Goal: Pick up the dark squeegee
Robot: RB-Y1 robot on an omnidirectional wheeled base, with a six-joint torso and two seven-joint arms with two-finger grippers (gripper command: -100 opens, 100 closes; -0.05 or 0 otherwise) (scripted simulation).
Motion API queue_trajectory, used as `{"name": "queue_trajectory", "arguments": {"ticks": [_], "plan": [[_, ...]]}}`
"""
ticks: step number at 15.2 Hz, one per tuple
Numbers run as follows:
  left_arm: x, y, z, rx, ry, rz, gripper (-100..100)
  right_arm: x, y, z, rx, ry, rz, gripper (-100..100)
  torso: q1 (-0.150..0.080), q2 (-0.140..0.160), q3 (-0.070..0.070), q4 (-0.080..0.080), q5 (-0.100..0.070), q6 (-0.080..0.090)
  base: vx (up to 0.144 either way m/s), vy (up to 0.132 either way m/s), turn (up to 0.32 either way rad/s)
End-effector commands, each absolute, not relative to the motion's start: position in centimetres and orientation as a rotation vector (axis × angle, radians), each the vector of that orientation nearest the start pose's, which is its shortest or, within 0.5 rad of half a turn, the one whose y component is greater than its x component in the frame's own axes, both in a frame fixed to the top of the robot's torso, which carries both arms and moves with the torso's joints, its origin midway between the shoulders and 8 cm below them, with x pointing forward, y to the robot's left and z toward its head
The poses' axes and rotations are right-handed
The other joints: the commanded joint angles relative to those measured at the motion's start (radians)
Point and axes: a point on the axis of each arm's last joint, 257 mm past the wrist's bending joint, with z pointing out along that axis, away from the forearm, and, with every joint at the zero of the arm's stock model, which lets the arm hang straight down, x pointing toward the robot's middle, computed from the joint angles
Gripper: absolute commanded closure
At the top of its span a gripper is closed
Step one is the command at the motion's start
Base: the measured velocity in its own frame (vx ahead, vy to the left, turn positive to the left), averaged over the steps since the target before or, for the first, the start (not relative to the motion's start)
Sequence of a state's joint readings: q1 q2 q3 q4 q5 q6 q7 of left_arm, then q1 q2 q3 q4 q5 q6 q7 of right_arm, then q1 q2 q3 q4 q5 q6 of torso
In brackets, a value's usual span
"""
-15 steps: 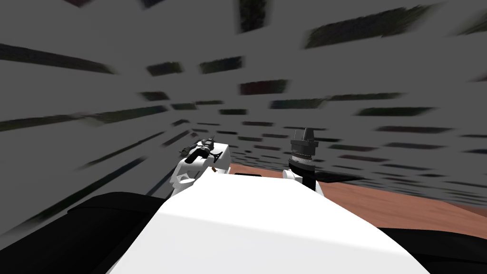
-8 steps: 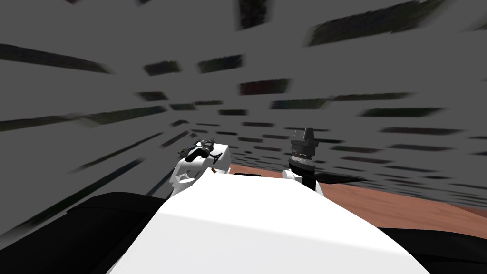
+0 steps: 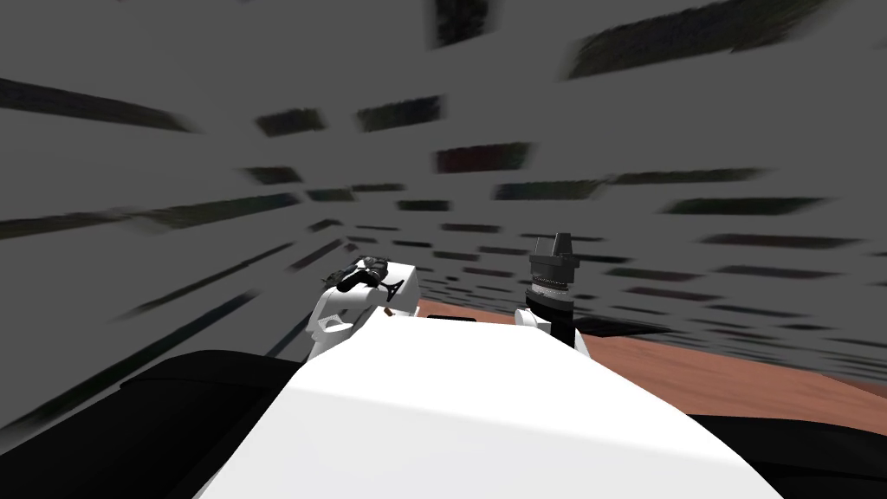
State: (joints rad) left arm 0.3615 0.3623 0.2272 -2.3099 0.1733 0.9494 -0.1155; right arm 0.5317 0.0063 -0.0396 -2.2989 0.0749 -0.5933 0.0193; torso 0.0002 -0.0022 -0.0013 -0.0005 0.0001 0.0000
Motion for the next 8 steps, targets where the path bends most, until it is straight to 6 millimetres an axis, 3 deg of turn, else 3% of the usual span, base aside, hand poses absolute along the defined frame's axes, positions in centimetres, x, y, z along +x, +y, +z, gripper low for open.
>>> {"name": "queue_trajectory", "arguments": {"ticks": [1, 8], "plan": [[38.5, 41.1, -22.0, -1.422, 1.605, -0.482, -100, 32.1, -28.1, 4.0, 0.532, 0.601, 1.207, 0, 0.0, 0.0, 0.0, 0.0, 0.0, 0.0, 0.028, 0.002, 0.001], [36.5, 42.0, -24.4, -1.522, 1.67, -0.395, -100, 32.1, -28.1, 4.0, 0.532, 0.601, 1.207, 0, 0.0, 0.0, 0.0, 0.0, 0.0, 0.0, 0.031, 0.0, 0.003]]}}
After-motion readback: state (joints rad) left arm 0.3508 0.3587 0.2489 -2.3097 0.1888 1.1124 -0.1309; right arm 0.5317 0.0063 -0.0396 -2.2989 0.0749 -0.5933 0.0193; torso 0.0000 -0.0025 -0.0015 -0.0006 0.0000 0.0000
